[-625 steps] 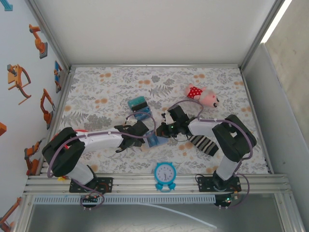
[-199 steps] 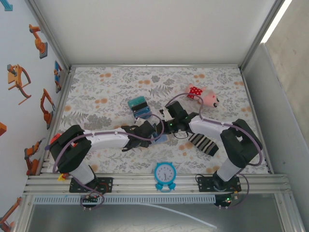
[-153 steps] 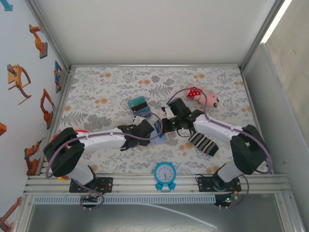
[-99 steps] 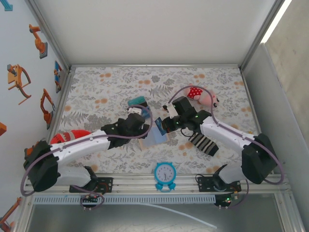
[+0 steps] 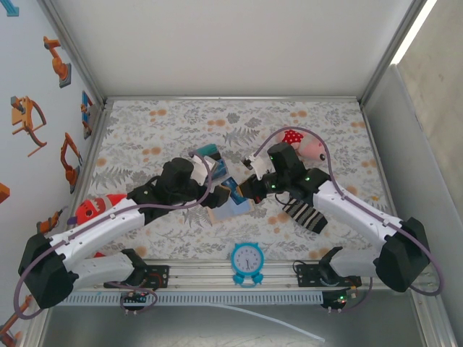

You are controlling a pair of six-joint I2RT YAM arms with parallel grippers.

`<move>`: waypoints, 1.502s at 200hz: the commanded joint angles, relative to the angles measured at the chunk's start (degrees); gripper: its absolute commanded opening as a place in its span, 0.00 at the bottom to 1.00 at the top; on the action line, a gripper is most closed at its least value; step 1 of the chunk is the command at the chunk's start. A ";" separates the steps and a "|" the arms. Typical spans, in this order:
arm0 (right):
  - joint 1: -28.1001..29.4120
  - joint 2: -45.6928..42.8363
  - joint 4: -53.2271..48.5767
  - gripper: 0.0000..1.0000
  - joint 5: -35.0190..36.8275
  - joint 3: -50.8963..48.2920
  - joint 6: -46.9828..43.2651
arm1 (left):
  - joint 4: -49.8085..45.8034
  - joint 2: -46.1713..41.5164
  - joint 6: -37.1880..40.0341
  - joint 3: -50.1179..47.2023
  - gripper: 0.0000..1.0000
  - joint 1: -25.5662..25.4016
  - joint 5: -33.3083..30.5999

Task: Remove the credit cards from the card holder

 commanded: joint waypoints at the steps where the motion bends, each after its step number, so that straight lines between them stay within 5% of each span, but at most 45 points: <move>1: 0.18 -1.56 0.56 0.00 -7.33 -0.61 -3.75 | 1.02 -0.01 5.43 0.47 0.85 0.74 9.40; 40: 0.19 -1.99 -2.06 0.00 -12.81 -0.08 -8.00 | -1.07 0.14 9.34 1.46 0.68 1.49 17.14; 103: 0.18 -1.79 -2.16 0.00 -11.39 0.21 -9.80 | -0.88 -0.14 11.08 1.70 0.00 1.58 23.16; 126: 0.09 -2.11 -1.47 0.02 -8.10 0.10 -9.18 | -0.71 -1.17 11.24 1.20 0.00 1.55 23.25; 149: 0.09 -3.21 0.40 0.30 -5.21 -0.82 -7.60 | 1.15 -3.32 9.65 -0.21 0.00 1.64 21.68; 173: -0.16 -6.46 4.74 0.44 1.50 -3.60 -4.40 | 3.96 -7.05 6.65 -2.37 0.00 1.84 16.70; 233: -1.14 -13.12 17.02 0.49 6.61 -10.67 6.57 | 14.49 -17.36 -6.50 -8.96 0.00 1.93 2.38; 273: -1.23 -11.24 34.21 0.52 1.94 -15.54 17.86 | 20.92 -19.58 -13.50 -10.61 0.00 1.93 1.53; 300: -1.23 -7.33 48.39 0.91 -3.26 -17.18 25.16 | 25.79 -18.63 -19.13 -11.08 0.00 1.93 3.00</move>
